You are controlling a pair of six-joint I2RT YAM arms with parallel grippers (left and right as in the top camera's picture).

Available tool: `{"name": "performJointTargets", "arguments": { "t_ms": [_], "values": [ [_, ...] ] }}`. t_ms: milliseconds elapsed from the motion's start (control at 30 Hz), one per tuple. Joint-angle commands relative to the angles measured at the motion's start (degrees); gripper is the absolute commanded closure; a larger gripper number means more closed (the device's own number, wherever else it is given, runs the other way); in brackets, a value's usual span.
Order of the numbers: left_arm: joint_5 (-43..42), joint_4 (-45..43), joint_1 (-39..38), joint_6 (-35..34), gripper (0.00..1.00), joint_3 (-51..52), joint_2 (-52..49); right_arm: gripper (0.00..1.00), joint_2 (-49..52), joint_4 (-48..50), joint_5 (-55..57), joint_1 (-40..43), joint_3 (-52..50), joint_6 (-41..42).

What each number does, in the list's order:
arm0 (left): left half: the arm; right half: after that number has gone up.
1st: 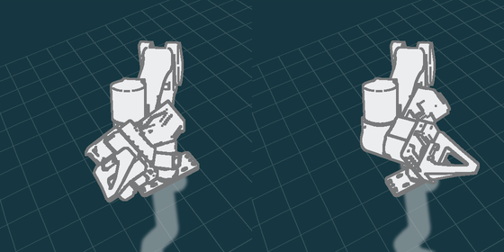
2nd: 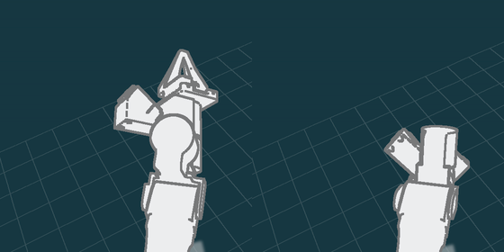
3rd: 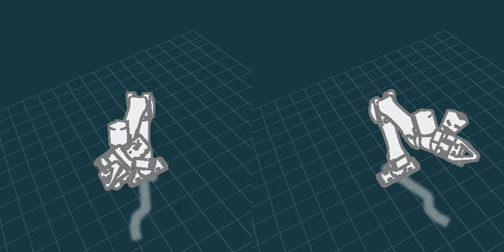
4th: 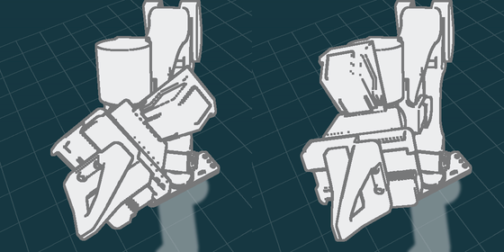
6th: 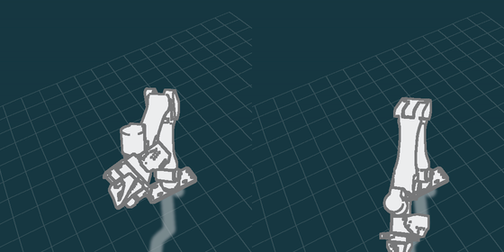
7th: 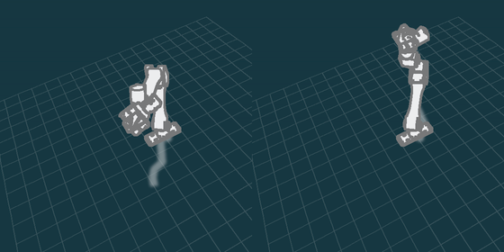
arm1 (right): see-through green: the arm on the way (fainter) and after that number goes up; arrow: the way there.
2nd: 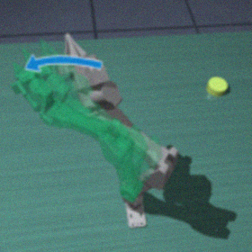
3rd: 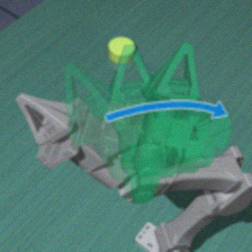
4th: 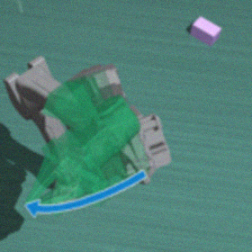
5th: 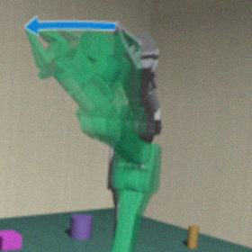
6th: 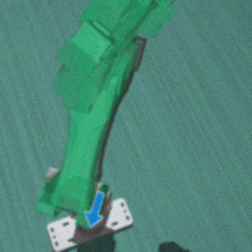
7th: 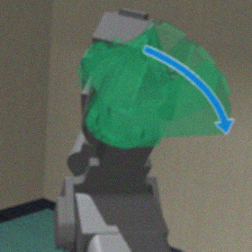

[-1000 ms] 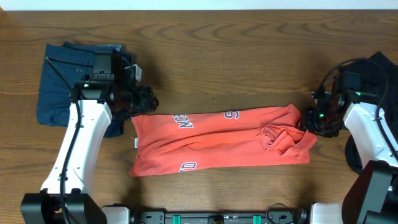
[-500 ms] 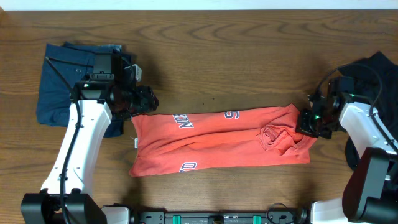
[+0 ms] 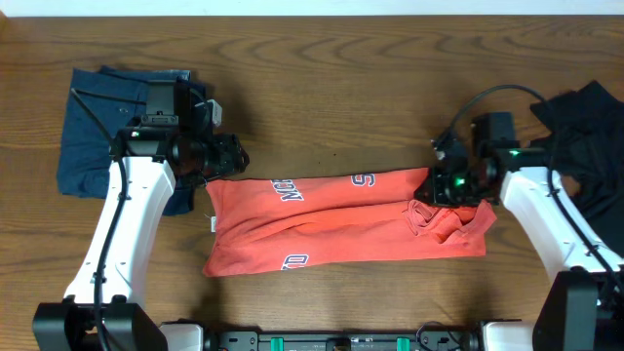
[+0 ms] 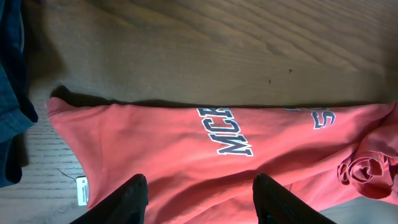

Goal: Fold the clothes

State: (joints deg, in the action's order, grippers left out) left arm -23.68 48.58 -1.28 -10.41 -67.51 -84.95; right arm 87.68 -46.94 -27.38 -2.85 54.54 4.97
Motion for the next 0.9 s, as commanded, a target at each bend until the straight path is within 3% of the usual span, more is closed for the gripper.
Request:
{"name": "performJointTargets", "arguments": {
  "t_ms": [0,100,267,467,600,867],
  "values": [
    [-0.3,0.0,0.2,1.0,0.44,-0.8,0.7,0.69,-0.5,-0.3,13.8,0.6,0.5,2.9],
    [-0.3,0.0,0.2,2.0,0.44,-0.8,0.7,0.49,-0.5,-0.2,18.3,2.1,0.5,0.9],
    [-0.3,0.0,0.2,2.3,0.44,-0.8,0.7,0.33,-0.4,0.5,20.7,5.5,0.5,-3.3],
    [-0.3,0.0,0.2,2.3,0.43,-0.8,0.7,0.36,0.0,-0.2,19.7,7.1,0.5,-4.9],
    [-0.3,0.0,0.2,2.3,0.43,-0.8,0.7,0.56,0.9,-0.1,15.7,7.0,0.4,-4.9],
    [-0.3,0.0,0.2,3.3,0.43,-0.8,0.7,0.51,2.6,-1.6,14.9,6.9,0.0,-4.8]
  ]
}}
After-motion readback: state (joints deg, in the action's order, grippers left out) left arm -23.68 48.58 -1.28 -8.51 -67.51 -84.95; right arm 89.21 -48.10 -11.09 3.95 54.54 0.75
